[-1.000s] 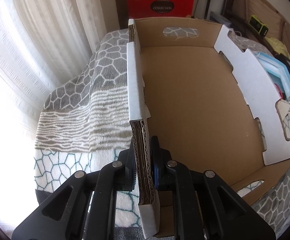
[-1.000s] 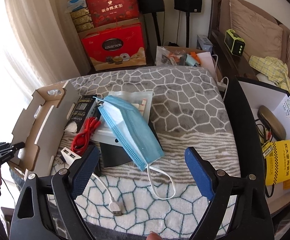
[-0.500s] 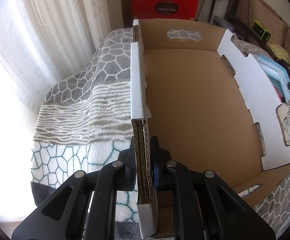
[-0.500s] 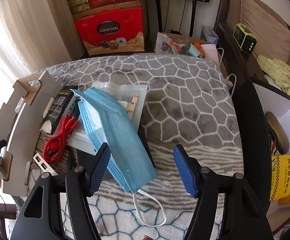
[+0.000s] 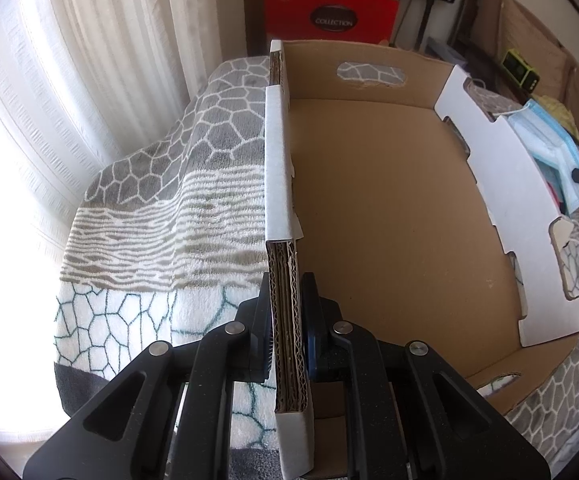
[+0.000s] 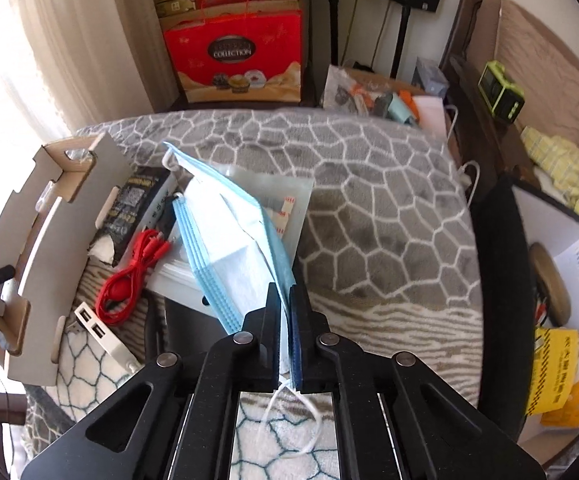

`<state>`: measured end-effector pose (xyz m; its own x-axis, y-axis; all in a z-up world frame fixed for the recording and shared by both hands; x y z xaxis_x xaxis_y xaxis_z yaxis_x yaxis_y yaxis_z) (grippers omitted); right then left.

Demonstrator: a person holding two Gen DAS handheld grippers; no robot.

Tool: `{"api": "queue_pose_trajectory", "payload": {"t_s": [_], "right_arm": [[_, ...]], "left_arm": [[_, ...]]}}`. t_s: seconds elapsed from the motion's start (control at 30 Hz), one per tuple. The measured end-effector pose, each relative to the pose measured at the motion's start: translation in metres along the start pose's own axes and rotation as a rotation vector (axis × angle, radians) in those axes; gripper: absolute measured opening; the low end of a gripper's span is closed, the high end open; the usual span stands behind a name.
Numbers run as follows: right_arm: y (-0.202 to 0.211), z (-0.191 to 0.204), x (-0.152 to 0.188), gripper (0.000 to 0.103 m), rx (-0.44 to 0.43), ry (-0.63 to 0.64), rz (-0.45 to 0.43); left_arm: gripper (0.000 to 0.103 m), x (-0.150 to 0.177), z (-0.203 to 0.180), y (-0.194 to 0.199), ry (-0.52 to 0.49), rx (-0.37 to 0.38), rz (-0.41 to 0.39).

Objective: Organize objects
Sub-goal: 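Grasp the blue face mask with the right gripper and lift it, then lower the blue mask into the box and open the right gripper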

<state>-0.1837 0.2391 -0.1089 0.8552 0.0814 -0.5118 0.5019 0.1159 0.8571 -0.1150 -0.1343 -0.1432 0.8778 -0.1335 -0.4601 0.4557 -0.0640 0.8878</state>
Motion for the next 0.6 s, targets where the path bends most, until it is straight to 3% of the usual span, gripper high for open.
{"api": "queue_pose_trajectory", "payload": {"t_s": [0.23, 0.6], "right_arm": [[0.04, 0.019, -0.016, 0.001, -0.071, -0.005, -0.073], [0.089, 0.098, -0.041, 0.001, -0.165, 0.113, -0.157]], "left_arm": [[0.011, 0.0, 0.002, 0.0, 0.021, 0.015, -0.004], [0.01, -0.001, 0.002, -0.001, 0.043, 0.017, -0.002]]}}
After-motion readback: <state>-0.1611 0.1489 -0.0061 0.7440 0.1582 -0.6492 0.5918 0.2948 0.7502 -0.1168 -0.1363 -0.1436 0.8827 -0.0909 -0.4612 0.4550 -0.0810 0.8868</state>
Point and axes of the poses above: each gripper's, at about its wrist camera, not at the fingertips, and y roughly against the way its jaws point, z to its left, x to its underside, the point moved 5 cm from there along -y, roughly the way its jaws point, and after that the axes turned 5 degrees about -y, right-handed, at the moved point
